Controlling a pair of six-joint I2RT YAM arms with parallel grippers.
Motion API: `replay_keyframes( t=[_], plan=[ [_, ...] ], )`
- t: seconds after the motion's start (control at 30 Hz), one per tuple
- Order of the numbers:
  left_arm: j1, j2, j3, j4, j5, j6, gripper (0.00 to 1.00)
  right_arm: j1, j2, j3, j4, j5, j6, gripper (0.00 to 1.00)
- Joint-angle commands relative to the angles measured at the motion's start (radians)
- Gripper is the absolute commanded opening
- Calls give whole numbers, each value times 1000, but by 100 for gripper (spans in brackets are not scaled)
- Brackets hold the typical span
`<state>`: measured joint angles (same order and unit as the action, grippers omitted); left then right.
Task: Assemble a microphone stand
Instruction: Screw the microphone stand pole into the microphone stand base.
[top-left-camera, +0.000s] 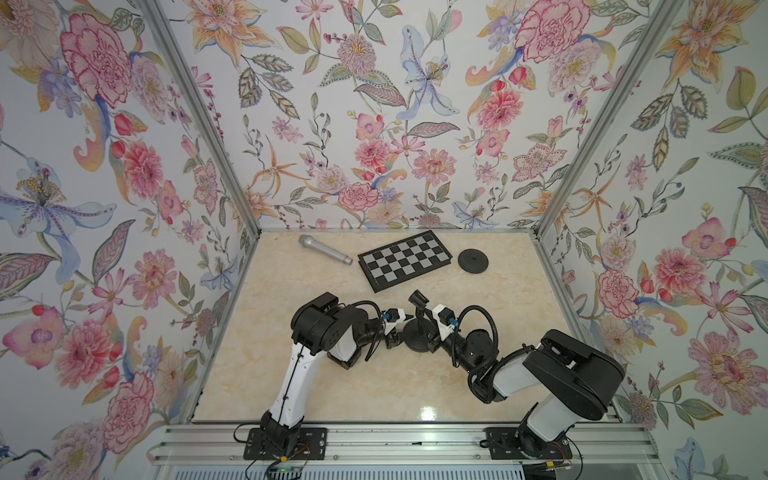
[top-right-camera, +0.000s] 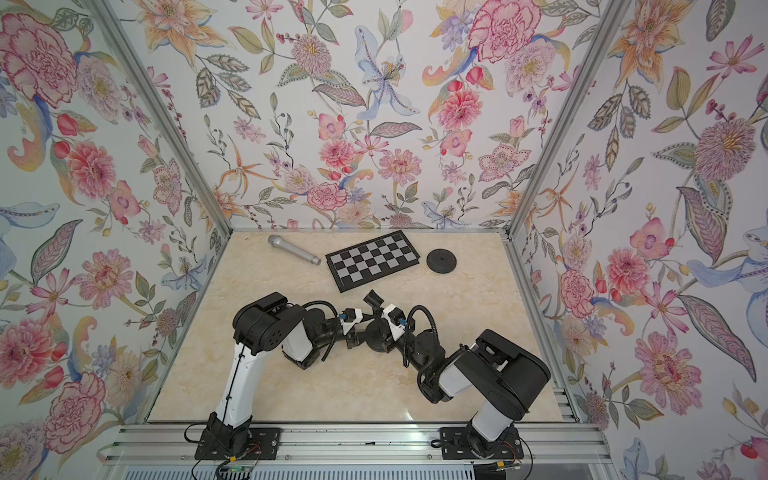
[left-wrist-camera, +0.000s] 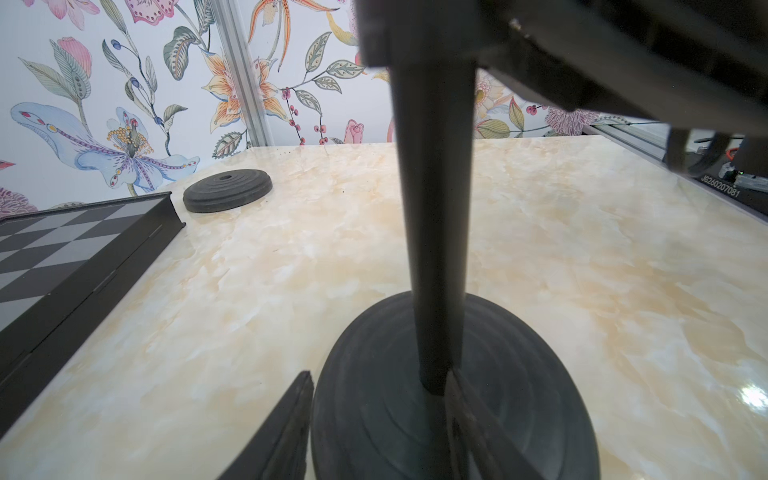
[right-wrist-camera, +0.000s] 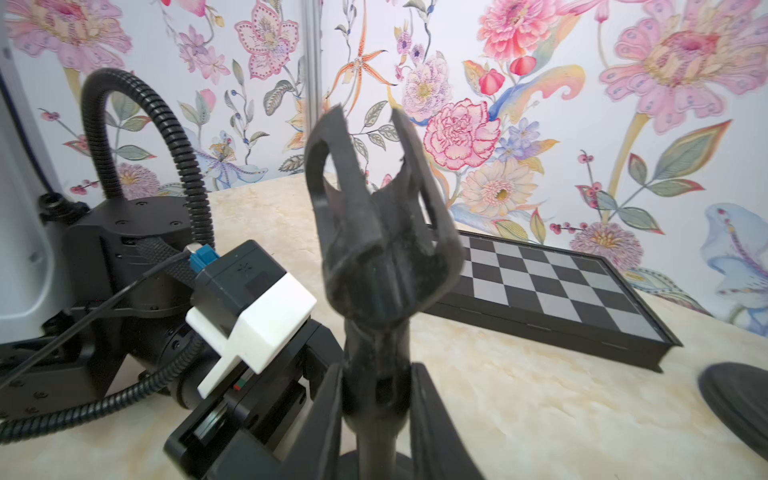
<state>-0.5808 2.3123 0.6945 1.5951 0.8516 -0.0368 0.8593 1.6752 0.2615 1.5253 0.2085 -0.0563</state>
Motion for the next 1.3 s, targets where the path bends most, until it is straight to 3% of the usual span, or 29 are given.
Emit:
replay_keyframes(
  t=[0.0, 0.1, 0.13, 0.2, 0.27, 0.5, 0.6, 0.7, 0.83, 1.0, 1.07, 1.1, 1.2, 1.27],
  plan=[
    [-5, 112, -37, -195, -74, 59, 52, 105, 117, 10, 42, 437, 65, 0],
    [-4, 108, -41, -189, -75, 56, 52, 127, 163, 28, 64, 353, 80, 0],
    [-7, 110, -46, -180, -77, 54, 52, 116, 158, 24, 63, 274, 66, 5],
    [-7, 108, -39, -199, -76, 61, 52, 82, 132, 7, 60, 100, 3, 31],
    [-7, 104, -30, -222, -73, 71, 52, 30, 94, -24, 60, -46, -36, 41],
    [-9, 99, -29, -230, -72, 77, 52, -247, -52, -70, -37, -563, -63, 51],
    [-11, 104, -39, -202, -75, 64, 52, -303, -90, -8, -155, -696, -90, 53],
    [-11, 101, -24, -231, -71, 74, 52, -329, -98, 61, -227, -752, -108, 54],
    [-14, 105, -37, -203, -76, 62, 52, -347, -79, 117, -253, -749, -108, 49],
    [-13, 100, -30, -221, -75, 69, 52, -342, -53, 152, -297, -694, -90, 12],
    [-14, 105, -37, -206, -79, 63, 52, -324, -52, 134, -285, -592, -71, 1],
    [-13, 104, -31, -219, -79, 68, 52, -311, -53, 117, -272, -519, -63, 0],
    [-12, 100, -28, -234, -75, 76, 52, -233, -45, 59, -216, -196, -3, 0],
    [-14, 106, -35, -214, -77, 66, 52, -120, -29, 35, -187, 77, 25, 0]
  ],
)
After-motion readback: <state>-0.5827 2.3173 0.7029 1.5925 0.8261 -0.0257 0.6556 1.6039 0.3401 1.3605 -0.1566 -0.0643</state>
